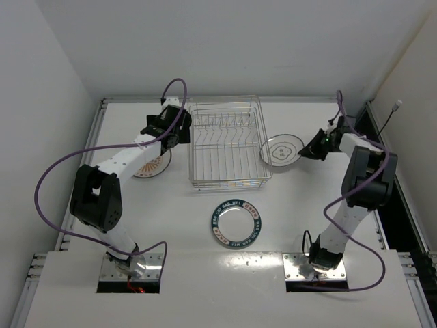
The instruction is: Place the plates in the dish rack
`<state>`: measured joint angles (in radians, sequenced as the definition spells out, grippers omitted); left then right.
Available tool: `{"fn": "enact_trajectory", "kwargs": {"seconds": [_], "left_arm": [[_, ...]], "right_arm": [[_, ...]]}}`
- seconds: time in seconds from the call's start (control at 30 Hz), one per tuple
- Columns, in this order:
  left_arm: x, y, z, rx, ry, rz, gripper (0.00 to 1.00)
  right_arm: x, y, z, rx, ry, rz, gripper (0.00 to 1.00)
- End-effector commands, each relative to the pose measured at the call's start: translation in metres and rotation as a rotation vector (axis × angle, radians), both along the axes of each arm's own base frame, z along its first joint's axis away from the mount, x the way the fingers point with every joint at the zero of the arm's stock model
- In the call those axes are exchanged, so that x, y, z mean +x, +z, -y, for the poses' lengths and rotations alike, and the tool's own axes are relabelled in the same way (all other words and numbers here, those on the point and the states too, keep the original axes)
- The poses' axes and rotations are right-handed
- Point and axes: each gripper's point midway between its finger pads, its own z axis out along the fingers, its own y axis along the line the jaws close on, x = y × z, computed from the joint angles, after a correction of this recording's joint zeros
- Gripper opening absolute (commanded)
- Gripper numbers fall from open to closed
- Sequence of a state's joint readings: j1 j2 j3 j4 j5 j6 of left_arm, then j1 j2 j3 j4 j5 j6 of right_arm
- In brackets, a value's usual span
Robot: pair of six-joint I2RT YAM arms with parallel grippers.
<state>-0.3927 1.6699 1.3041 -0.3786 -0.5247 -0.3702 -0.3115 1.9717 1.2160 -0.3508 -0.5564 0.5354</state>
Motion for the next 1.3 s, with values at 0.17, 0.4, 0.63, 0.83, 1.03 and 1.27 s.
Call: {"fn": "enact_trajectory", "kwargs": {"seconds": [0.17, 0.4, 0.63, 0.83, 1.03, 1.27], "left_arm": [[0.004, 0.014, 0.002, -0.005, -0.001, 0.045, 0.94], [0.004, 0.014, 0.002, -0.005, -0.001, 0.045, 0.94], [0.004, 0.009, 0.003, -0.008, -0.008, 0.034, 0.94], [0.004, 0.009, 0.003, -0.008, -0.008, 0.034, 0.94], [0.006, 0.013, 0.004, -0.011, -0.008, 0.043, 0.94], [0.006, 0.013, 0.004, -0.011, -0.008, 0.043, 0.94]], "right_arm": [[0.014, 0.181, 0.022, -0.452, -0.163, 0.321, 0.00], [0.027, 0.272, -0.023, -0.639, -0.205, 0.503, 0.00], [0.069, 0.266, -0.081, -0.766, -0.098, 0.478, 0.00], [0.087, 0.256, -0.110, -0.868, -0.072, 0.458, 0.00], [0.090, 0.234, -0.125, -0.915, -0.044, 0.421, 0.00], [0.087, 0.217, -0.132, -0.964, -0.018, 0.394, 0.00]]}}
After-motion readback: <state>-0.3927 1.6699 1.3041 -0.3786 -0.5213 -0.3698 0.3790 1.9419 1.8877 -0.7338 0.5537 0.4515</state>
